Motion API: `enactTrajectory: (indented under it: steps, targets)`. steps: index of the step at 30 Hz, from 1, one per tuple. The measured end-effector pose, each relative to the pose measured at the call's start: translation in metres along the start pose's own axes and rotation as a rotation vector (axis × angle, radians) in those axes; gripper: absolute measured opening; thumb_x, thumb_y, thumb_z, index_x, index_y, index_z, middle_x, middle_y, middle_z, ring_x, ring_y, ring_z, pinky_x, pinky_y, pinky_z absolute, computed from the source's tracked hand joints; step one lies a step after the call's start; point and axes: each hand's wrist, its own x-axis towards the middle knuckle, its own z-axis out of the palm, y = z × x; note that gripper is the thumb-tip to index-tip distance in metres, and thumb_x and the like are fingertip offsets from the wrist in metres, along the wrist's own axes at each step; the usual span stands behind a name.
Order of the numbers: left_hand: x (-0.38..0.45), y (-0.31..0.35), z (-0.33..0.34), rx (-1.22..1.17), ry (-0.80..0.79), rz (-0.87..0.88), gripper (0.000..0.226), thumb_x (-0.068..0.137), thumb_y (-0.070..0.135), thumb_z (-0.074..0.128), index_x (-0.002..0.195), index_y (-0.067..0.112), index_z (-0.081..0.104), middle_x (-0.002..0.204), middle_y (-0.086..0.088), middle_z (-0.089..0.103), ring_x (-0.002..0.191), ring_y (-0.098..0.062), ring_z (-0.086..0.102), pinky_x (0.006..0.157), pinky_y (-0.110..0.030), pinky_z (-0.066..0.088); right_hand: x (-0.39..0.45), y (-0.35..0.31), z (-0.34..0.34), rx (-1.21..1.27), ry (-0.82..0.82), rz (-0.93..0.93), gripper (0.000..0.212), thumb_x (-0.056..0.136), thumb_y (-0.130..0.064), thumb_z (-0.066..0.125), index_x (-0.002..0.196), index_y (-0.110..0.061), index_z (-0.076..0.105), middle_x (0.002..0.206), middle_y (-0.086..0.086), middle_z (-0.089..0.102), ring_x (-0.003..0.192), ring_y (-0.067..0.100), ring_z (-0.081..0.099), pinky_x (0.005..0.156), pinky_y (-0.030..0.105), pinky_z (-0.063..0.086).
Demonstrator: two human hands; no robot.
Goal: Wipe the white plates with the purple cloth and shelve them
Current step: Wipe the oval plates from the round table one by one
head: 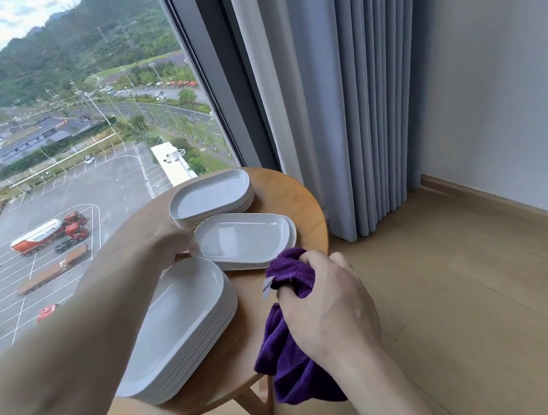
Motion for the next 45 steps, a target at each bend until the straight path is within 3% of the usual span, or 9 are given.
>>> enactTrajectory:
  steps: [4,13,19,23,28,31,34,40,45]
  targets:
    - [-0.011,0.006,-0.01,-0.223,-0.118,-0.028,0.031,0.081,-0.025,0.053,0.086,0.005,0.06,0.079,-0.011,0.06,0.074,-0.031,0.062,0.057,-0.035,0.058,-0.001,0.0,0.002,0.004,-0.001,-0.011,0.017,0.093,-0.049,0.057,0.107,-0.039,0.054,0.098,-0.015,0.045,0.077,0.005,0.055,0.07,0.026,0.049]
    - [-0.067,0.033,-0.049,-0.377,-0.198,0.189,0.018,0.094,-0.01,0.047,0.107,-0.008,0.06,0.086,-0.017,0.065,0.064,-0.026,0.071,0.057,-0.037,0.065,-0.004,-0.002,0.01,-0.033,-0.022,0.006,0.025,0.091,-0.049,0.057,0.111,-0.036,0.058,0.1,-0.011,0.048,0.083,0.012,0.059,0.075,0.033,0.052]
    - [-0.163,-0.005,-0.089,-0.974,-0.319,0.13,0.03,0.092,-0.014,0.03,0.107,0.0,0.052,0.104,-0.02,0.062,0.09,-0.038,0.069,0.06,-0.045,0.065,-0.01,-0.009,0.009,0.089,-0.053,-0.101,0.009,0.09,-0.039,0.064,0.099,-0.037,0.064,0.097,-0.013,0.061,0.083,0.005,0.059,0.064,0.022,0.042]
    - [-0.231,-0.072,-0.111,-1.291,-0.389,0.116,0.053,0.077,-0.016,0.026,0.116,0.001,0.059,0.1,-0.019,0.075,0.097,-0.04,0.074,0.07,-0.06,0.063,-0.013,-0.024,0.001,0.47,-0.246,-0.212,0.01,0.095,-0.019,0.067,0.086,-0.021,0.072,0.078,-0.007,0.072,0.07,0.006,0.062,0.064,0.016,0.045]
    - [-0.299,-0.162,-0.117,-1.472,-0.383,0.032,0.063,0.066,-0.012,0.031,0.119,-0.003,0.063,0.118,-0.021,0.074,0.11,-0.041,0.072,0.076,-0.056,0.064,-0.029,-0.043,0.001,0.824,-0.528,-0.12,0.025,0.102,-0.012,0.054,0.077,-0.011,0.061,0.069,0.004,0.055,0.063,0.017,0.051,0.061,0.032,0.04]
    - [-0.325,-0.208,-0.106,-1.557,-0.369,-0.022,0.069,0.065,-0.01,0.036,0.128,-0.003,0.063,0.126,-0.023,0.071,0.112,-0.04,0.071,0.078,-0.052,0.064,-0.048,-0.057,0.006,0.887,-0.661,-0.088,0.016,0.095,-0.013,0.056,0.084,-0.008,0.067,0.072,0.008,0.064,0.066,0.02,0.062,0.064,0.032,0.051]
    - [-0.348,-0.245,-0.093,-1.64,-0.391,-0.051,0.088,0.051,-0.01,0.044,0.137,-0.006,0.059,0.136,-0.03,0.063,0.121,-0.052,0.062,0.107,-0.065,0.046,-0.073,-0.073,0.019,0.878,-0.762,-0.071,0.022,0.085,-0.013,0.065,0.099,0.003,0.066,0.088,0.017,0.067,0.079,0.028,0.065,0.078,0.036,0.053]
    - [-0.379,-0.288,-0.072,-1.879,-0.442,-0.127,0.082,0.067,-0.009,0.023,0.138,0.001,0.063,0.14,-0.03,0.06,0.128,-0.059,0.055,0.1,-0.073,0.047,-0.134,-0.096,0.047,0.829,-0.876,-0.07,0.035,0.097,0.001,0.045,0.073,-0.015,0.065,0.063,0.002,0.056,0.056,0.013,0.055,0.052,0.022,0.045]
    - [-0.379,-0.314,-0.07,-1.859,-0.412,-0.079,0.093,0.053,-0.013,0.036,0.144,-0.001,0.056,0.146,-0.029,0.055,0.133,-0.057,0.051,0.116,-0.069,0.033,-0.163,-0.106,0.054,1.052,-0.996,0.039,0.018,0.058,-0.024,0.076,0.072,-0.016,0.067,0.074,0.005,0.057,0.069,0.02,0.058,0.069,0.035,0.048]
